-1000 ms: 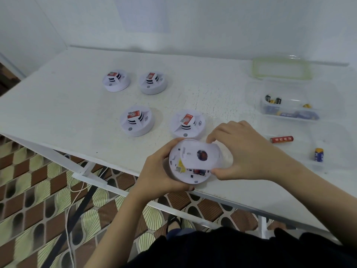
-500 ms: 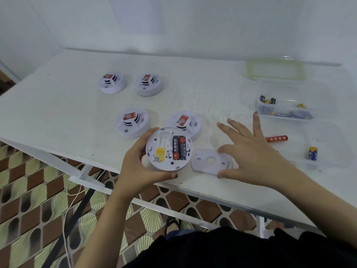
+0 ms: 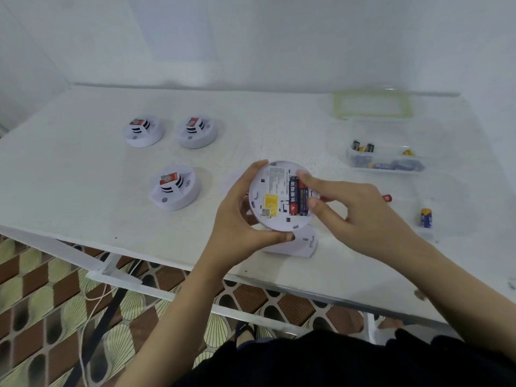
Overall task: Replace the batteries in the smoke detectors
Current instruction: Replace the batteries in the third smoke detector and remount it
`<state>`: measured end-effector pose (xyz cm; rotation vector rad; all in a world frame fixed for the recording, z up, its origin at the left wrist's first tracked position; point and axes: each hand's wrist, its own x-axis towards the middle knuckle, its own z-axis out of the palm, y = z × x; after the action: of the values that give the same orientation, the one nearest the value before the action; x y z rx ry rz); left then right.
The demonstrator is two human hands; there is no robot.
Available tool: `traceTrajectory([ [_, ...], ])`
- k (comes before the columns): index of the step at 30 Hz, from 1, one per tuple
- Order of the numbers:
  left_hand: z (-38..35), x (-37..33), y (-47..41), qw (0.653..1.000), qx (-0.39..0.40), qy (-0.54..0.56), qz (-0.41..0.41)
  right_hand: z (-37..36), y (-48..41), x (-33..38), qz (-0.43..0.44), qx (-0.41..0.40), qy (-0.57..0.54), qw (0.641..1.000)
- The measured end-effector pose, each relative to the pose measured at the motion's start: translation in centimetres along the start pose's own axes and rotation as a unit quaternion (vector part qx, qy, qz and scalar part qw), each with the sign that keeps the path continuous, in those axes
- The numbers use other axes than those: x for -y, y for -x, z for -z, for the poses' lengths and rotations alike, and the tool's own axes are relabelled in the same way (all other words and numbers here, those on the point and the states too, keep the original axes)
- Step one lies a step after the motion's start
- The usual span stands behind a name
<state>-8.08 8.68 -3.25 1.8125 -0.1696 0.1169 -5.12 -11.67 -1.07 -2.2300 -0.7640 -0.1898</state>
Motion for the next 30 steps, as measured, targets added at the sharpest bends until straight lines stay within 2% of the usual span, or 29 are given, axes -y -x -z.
traceTrajectory([
  [5,-1.1,-0.2,-0.7,1.0,0.01,0.006,-0.018,0.6,0.4,-0.3,0.002,-0.072,-0.001,0.997],
  [16,-3.0,-0.6,-2.5,0.997,0.026,-0.036,-0.062,2.6,-0.5,-1.0,-0.08,-0.039,-0.019,0.996],
  [30,-4.3,-0.7,-4.1,0.995,0.057,-0.027,-0.077,4.3,-0.6,-2.2,-0.094,-0.001,-0.075,0.993],
])
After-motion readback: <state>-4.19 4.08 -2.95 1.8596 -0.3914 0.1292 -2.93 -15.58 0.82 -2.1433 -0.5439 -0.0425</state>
